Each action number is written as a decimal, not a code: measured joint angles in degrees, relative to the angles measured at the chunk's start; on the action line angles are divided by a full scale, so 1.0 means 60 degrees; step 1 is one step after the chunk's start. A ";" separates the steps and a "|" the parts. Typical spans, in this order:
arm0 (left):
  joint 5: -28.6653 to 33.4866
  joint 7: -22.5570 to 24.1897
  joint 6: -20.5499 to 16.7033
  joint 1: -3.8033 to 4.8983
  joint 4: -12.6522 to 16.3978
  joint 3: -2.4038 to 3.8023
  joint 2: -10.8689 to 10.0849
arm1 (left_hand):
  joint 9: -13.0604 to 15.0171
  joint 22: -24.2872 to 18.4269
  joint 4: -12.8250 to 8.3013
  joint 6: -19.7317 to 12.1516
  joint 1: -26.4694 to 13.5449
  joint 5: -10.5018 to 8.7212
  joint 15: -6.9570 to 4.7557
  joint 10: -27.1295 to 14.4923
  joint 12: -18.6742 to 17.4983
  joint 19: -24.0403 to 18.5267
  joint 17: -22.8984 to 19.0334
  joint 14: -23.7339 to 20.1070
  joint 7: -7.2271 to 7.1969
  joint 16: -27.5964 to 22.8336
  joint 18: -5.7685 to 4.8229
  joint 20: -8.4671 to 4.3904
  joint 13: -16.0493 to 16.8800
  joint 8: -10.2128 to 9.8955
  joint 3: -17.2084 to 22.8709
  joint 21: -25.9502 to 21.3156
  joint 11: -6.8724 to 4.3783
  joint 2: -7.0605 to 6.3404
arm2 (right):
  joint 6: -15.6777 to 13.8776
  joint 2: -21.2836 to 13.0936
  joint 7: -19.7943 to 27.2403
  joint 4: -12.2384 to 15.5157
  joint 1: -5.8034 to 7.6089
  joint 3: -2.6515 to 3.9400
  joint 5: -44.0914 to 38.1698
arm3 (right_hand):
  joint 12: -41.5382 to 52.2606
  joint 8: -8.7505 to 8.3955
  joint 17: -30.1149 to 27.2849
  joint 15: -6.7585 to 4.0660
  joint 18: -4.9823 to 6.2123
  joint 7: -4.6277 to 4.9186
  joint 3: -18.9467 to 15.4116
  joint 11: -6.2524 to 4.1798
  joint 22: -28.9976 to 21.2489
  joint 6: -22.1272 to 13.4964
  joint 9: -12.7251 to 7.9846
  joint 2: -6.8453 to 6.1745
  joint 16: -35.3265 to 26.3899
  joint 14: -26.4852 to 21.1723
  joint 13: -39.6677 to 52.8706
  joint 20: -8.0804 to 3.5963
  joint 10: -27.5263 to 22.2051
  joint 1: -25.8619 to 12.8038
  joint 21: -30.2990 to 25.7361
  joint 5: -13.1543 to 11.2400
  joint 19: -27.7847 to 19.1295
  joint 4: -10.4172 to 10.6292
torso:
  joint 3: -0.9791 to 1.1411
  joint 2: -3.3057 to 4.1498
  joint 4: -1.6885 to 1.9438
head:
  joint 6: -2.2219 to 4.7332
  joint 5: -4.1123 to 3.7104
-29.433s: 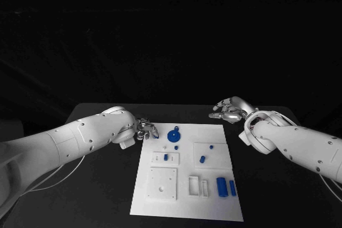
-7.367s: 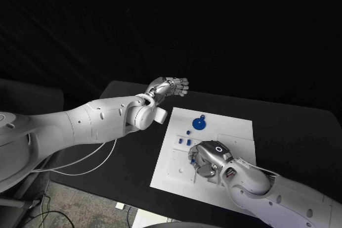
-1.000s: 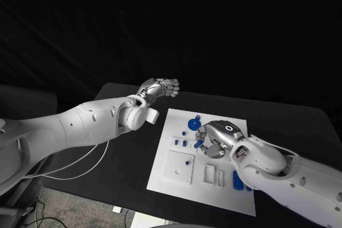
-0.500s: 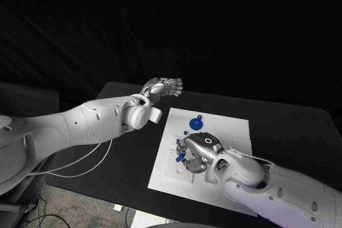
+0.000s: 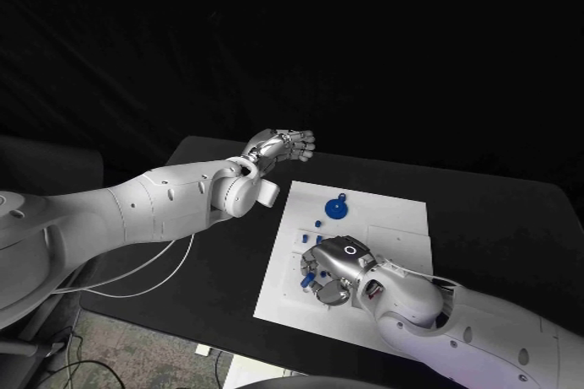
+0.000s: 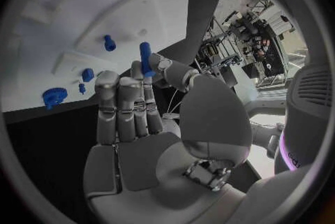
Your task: Assemble the parts on the task board
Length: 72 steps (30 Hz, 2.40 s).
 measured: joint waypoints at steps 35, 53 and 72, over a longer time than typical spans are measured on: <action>0.0000 -0.0004 0.0005 0.0000 -0.0030 0.0000 0.0006 | -0.0006 0.0006 0.0000 0.0000 0.0000 0.0000 0.0000 -0.0035 0.0000 0.0000 0.0005 0.0000 0.0000 0.0000 -0.0001 0.0000 0.0000 0.0000 0.0000 0.0000 0.0035 0.0000 | 0.0404 0.0111 -0.0134 -0.0205 -0.0036 -0.0129 -0.0402 | -0.0013 0.0002 0.0000 -0.0001 0.0000 0.0011 0.0014 -0.0041 0.0000 0.0008 -0.0008 0.0021 0.0000 -0.0001 0.0022 0.0003 -0.0006 -0.0060 0.0000 -0.0009 0.0037 -0.0039 | 0.0003 -0.0002 0.0003 | -0.0081 0.0027; 0.0000 -0.0010 0.0009 0.0000 -0.0012 0.0000 0.0036 | -0.0005 0.0004 0.0000 0.0000 0.0000 0.0000 0.0000 -0.0035 0.0000 0.0000 0.0012 0.0000 0.0000 0.0000 -0.0001 0.0000 0.0000 0.0000 0.0000 -0.0038 0.0035 0.0000 | 0.0535 0.0420 -0.0395 -0.0264 -0.0022 -0.0350 -0.0800 | -0.0019 -0.0004 0.0000 -0.0002 0.0000 0.0013 0.0038 -0.0034 0.0000 0.0009 -0.0010 0.0030 -0.0001 -0.0001 0.0052 -0.0028 -0.0003 -0.0046 0.0051 0.0003 0.0004 -0.0069 | -0.0003 -0.0004 0.0010 | -0.0139 0.0029; 0.0000 -0.0027 0.0016 0.0000 -0.0014 0.0000 0.0025 | -0.0004 0.0010 0.0000 0.0000 0.0000 0.0000 0.0000 -0.0034 0.0000 0.0035 0.0010 0.0000 0.0000 0.0000 0.0000 0.0034 0.0000 0.0000 0.0000 -0.0038 0.0035 0.0000 | 0.0220 0.0407 -0.0243 -0.0309 -0.0039 -0.0407 -0.0390 | -0.0671 -0.0682 -0.0110 0.0339 0.0000 0.0528 -0.1439 0.0472 0.0000 -0.1043 -0.0244 -0.0572 0.0000 -0.0029 -0.0272 0.0040 -0.1145 -0.0731 0.0051 0.0077 -0.0069 -0.0194 | 0.0004 -0.0005 -0.0005 | -0.0167 0.0058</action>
